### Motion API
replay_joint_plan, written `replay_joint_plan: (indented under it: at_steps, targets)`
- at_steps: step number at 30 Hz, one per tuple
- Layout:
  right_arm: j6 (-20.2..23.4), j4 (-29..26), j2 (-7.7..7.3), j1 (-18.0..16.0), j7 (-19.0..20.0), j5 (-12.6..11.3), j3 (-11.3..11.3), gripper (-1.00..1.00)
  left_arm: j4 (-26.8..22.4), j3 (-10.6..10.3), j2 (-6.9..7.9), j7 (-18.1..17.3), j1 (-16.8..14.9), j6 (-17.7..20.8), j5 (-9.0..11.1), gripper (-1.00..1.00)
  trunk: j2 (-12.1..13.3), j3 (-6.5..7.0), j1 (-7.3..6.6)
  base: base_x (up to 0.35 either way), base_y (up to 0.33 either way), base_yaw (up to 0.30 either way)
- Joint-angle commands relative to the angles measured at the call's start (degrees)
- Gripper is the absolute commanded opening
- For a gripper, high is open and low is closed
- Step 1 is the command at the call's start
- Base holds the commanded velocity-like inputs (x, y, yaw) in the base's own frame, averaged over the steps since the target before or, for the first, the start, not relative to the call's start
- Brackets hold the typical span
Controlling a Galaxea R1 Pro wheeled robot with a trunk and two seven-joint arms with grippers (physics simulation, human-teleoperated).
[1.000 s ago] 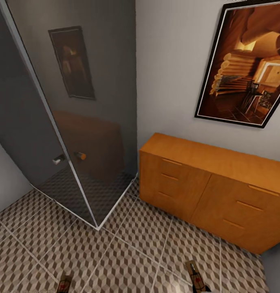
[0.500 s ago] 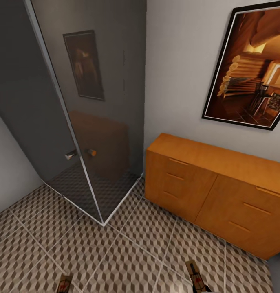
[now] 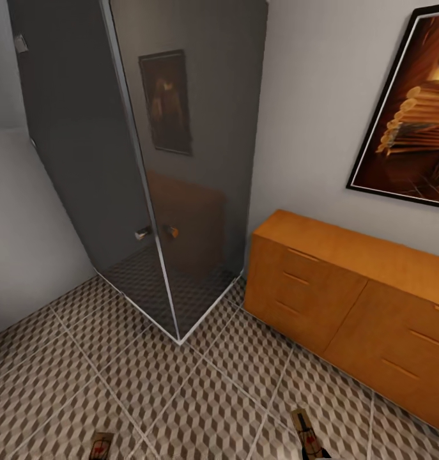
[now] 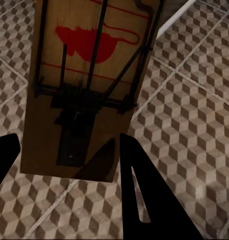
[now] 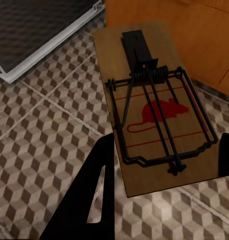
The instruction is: Take the four mousetraps from the cabinet in the bathroom and place them on the bathroom floor. Make sure all four end up on the same floor surface, and ensure that at least two of them are either under or directly next to the same bathroom sink.
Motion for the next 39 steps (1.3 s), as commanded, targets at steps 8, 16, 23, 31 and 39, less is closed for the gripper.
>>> replay_joint_plan:
  at_steps: [8, 16, 23, 31, 39]
  targets:
    - [-0.16, -0.03, -0.07, -0.04, -0.45, -0.34, 0.49, -1.0, 0.19, -0.25, -0.04, -0.6, -0.09, -0.15, 0.62, -1.0, -0.12, -0.11, 0.02, -0.088, 0.0, 0.289]
    - [-0.16, -0.03, -0.07, -0.04, -0.45, -0.34, 0.49, -1.0, 0.19, -0.25, -0.04, -0.6, -0.1, -0.15, 0.62, -1.0, -0.12, -0.11, 0.02, -0.088, 0.0, 0.289]
    - [-0.16, -0.03, -0.07, -0.03, -0.45, -0.34, 0.49, -1.0, 0.19, -0.25, -0.04, -0.6, -0.1, -0.15, 0.62, -1.0, -0.12, -0.11, 0.02, -0.088, 0.0, 0.289]
    - [-0.16, -0.03, -0.07, -0.03, -0.45, -0.34, 0.49, -1.0, 0.19, -0.25, -0.04, -0.6, -0.06, -0.15, 0.62, -1.0, -0.12, -0.11, 0.02, -0.083, 0.0, 0.289]
    - [-0.16, -0.03, -0.07, -0.03, -0.45, -0.33, 0.49, -1.0, 0.19, -0.25, -0.04, -0.6, -0.07, -0.15, 0.62, -1.0, -0.12, -0.11, 0.02, -0.076, 0.0, 0.289]
